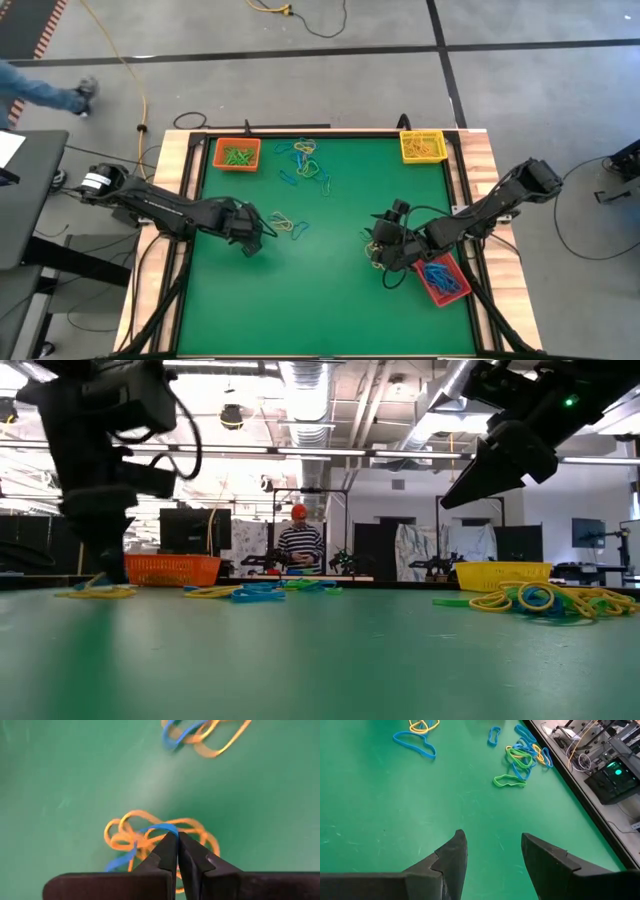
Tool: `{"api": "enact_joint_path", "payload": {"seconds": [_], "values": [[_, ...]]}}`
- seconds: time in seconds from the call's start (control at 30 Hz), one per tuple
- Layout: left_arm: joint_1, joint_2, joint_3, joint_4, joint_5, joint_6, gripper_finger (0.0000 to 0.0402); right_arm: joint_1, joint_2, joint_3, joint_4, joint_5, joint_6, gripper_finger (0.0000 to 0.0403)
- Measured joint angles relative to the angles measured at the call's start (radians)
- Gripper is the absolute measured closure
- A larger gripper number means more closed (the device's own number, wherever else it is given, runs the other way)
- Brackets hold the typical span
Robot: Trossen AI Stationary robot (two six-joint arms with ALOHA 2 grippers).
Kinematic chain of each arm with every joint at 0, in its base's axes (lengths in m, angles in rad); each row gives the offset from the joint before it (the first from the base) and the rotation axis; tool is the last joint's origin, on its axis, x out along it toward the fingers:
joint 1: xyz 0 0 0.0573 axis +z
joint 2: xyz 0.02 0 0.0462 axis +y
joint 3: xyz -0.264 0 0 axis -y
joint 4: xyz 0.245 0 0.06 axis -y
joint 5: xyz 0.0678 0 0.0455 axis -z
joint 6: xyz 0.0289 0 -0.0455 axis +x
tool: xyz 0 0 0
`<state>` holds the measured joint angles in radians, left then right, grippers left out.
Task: Sort rubber bands into baskets
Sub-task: Put the blue rubber band into the red bin
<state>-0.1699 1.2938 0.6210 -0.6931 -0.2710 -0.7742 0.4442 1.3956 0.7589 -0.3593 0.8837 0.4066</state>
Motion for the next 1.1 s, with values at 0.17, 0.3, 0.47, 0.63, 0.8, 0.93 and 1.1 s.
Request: {"api": "enact_joint_path", "payload": {"seconds": [0.17, 0.3, 0.47, 0.63, 0.8, 0.93, 1.1], "values": [[0.000, 0.000, 0.117, 0.002, -0.041, 0.128, 0.0401, 0.000, 0.000, 0.000, 0.012, -0.002, 0.000, 0.0180], [-0.014, 0.000, 0.236, 0.008, -0.094, 0.243, 0.0401, 0.000, 0.000, 0.000, 0.049, -0.040, -0.019, 0.0180], [-0.040, 0.000, 0.337, 0.110, -0.102, 0.401, 0.0401, 0.000, 0.000, 0.000, 0.143, -0.050, -0.092, 0.0180], [-0.055, -0.024, 0.346, 0.299, -0.020, 0.540, 0.0401, 0.000, 0.000, 0.000, 0.222, -0.078, -0.157, 0.0180], [-0.065, -0.024, 0.345, 0.411, 0.103, 0.630, 0.0401, 0.000, 0.000, -0.001, 0.334, -0.079, -0.228, 0.0180], [-0.065, -0.012, 0.344, 0.495, 0.234, 0.681, 0.0401, -0.004, 0.005, -0.001, 0.484, -0.153, -0.320, 0.0180], [-0.062, 0.021, 0.343, 0.587, 0.337, 0.716, 0.0401, -0.024, 0.083, 0.000, 0.735, -0.293, -0.446, 0.0180]]}}
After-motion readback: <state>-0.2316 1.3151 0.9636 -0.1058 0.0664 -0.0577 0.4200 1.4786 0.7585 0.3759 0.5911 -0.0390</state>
